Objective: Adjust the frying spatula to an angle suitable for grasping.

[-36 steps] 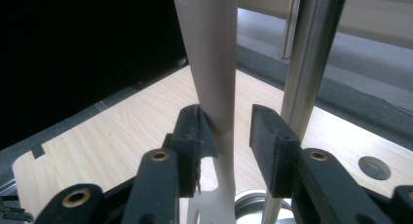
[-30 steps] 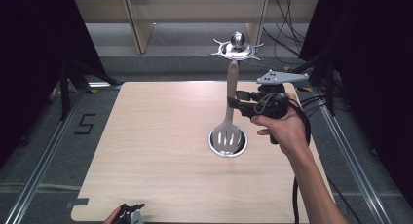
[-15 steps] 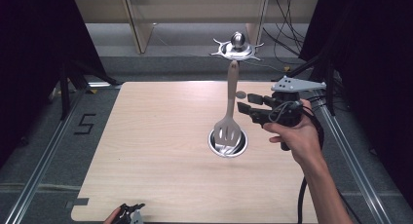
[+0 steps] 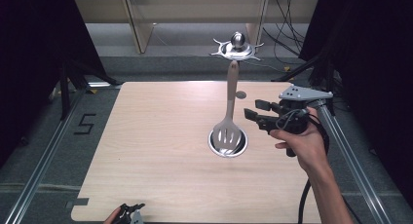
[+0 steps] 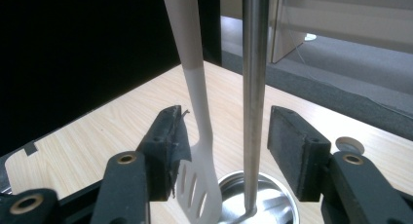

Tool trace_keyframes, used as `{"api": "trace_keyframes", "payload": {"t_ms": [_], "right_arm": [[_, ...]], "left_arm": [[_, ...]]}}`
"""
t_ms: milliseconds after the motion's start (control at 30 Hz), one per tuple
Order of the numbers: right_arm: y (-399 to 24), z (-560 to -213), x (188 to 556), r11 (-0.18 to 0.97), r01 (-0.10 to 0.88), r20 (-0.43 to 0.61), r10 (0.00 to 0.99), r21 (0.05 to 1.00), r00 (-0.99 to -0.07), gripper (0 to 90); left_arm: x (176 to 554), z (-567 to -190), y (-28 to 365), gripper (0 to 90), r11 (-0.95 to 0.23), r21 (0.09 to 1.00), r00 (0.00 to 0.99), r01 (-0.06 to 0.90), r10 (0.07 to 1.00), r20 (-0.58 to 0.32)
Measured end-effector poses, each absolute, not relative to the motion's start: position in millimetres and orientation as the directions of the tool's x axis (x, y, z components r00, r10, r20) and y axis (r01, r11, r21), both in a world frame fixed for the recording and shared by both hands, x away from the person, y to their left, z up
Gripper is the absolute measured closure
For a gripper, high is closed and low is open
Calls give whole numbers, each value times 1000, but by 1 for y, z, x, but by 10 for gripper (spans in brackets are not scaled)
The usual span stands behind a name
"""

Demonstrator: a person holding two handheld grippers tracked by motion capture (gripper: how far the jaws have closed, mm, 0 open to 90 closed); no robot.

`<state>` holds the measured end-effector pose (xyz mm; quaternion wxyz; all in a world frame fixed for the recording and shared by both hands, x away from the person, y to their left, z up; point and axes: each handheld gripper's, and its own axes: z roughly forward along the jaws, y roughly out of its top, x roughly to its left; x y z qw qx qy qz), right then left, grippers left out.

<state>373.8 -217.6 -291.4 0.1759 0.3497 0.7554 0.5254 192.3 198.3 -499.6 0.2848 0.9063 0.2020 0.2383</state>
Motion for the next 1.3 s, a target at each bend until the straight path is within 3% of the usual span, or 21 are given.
{"api": "trace_keyframes", "payload": {"t_ms": [333, 567, 1300], "right_arm": [[-222, -301, 371, 231, 325, 65, 718, 917, -693, 444], [-224, -309, 368, 204, 360, 108, 722, 910, -683, 401], [-231, -364, 360, 194, 371, 115, 737, 908, -666, 364]], "left_arm": [[192, -500, 198, 153, -754, 615, 808, 232, 501, 310], [192, -499, 198, 153, -755, 615, 808, 230, 500, 311], [192, -500, 198, 153, -756, 612, 805, 230, 501, 317]]}}
